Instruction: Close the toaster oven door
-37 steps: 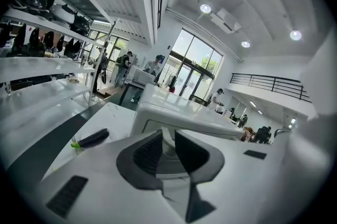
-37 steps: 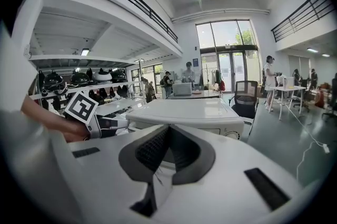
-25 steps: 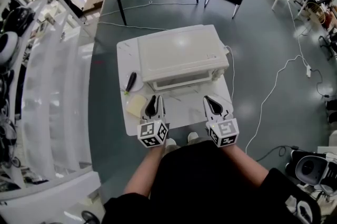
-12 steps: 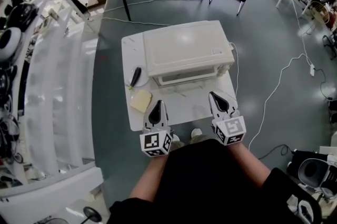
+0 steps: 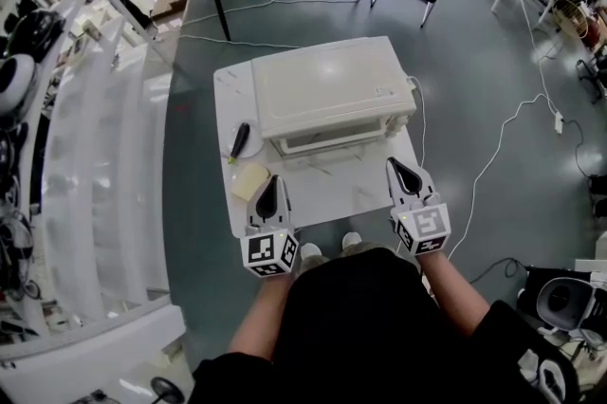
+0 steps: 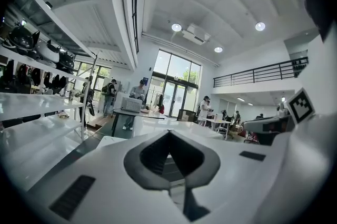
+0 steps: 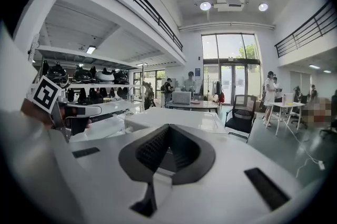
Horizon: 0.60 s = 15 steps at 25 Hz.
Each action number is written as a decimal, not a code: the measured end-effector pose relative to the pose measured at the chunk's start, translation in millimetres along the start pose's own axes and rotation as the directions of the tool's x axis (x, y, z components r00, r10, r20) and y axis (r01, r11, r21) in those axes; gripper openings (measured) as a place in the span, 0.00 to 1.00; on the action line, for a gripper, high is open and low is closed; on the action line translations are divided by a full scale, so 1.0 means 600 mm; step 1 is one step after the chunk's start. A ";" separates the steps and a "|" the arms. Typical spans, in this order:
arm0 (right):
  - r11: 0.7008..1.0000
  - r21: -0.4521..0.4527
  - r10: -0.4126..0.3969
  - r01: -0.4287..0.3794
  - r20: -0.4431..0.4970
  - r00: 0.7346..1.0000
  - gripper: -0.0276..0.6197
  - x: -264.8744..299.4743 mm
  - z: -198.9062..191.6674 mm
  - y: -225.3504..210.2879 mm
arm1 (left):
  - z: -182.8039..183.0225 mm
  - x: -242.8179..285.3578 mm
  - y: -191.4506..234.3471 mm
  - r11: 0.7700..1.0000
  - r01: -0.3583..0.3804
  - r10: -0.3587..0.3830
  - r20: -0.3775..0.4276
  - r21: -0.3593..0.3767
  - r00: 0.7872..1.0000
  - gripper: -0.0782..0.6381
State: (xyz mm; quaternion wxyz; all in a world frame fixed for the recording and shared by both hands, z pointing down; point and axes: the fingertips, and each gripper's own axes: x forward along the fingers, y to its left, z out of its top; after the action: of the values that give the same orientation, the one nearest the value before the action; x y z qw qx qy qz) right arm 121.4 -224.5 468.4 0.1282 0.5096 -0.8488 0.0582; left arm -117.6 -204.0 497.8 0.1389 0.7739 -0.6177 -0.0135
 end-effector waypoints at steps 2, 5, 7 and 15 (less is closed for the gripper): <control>1.000 0.018 -0.008 0.008 0.008 1.000 0.08 -0.003 0.002 -0.009 | 0.003 0.002 0.002 1.000 -0.001 0.001 0.004 0.005 1.000 0.13; 1.000 0.019 -0.017 0.017 0.009 1.000 0.08 -0.009 0.003 -0.020 | 0.004 0.002 0.004 1.000 -0.007 0.007 0.003 0.005 1.000 0.13; 1.000 0.006 -0.021 0.021 0.005 1.000 0.08 -0.010 0.003 -0.023 | 0.003 0.003 0.003 1.000 -0.005 0.005 0.003 0.008 1.000 0.13; 0.998 0.047 -0.042 0.042 0.011 0.999 0.08 -0.015 -0.001 -0.039 | -0.011 0.004 0.014 0.999 -0.032 0.032 -0.029 0.011 0.999 0.13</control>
State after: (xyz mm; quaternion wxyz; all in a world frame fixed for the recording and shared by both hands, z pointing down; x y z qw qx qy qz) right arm 146.1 -227.5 465.9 0.1121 0.5306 -0.8370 0.0724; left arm -123.9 -206.5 506.5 0.1442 0.7647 -0.6280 0.0031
